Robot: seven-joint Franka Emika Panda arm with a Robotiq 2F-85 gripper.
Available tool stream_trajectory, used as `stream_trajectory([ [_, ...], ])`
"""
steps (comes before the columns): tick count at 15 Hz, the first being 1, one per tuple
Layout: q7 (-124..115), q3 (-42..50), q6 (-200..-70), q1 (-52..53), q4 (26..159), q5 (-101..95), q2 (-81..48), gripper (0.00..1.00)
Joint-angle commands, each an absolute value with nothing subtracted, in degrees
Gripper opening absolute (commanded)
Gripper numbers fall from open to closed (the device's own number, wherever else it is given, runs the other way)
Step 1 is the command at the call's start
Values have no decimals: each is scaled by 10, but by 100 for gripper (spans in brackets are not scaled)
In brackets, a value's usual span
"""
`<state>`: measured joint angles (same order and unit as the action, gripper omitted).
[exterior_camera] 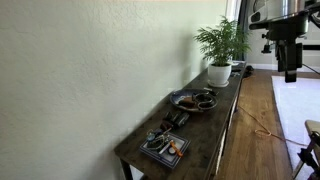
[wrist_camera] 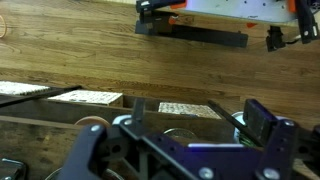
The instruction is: Put the black gadget on the circle shaped tray and the keys on the square tray
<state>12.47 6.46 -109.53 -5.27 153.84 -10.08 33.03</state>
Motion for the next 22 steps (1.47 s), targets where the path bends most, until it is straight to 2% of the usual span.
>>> stream_trajectory([
  [1,119,65,-1112,-48,1528,-103,310,100],
  [12,124,45,-1263,-24,1446,-98,151,100],
  [18,127,24,-1273,-8,1380,-97,68,100],
  [22,124,20,-1266,-10,1376,-99,64,100],
])
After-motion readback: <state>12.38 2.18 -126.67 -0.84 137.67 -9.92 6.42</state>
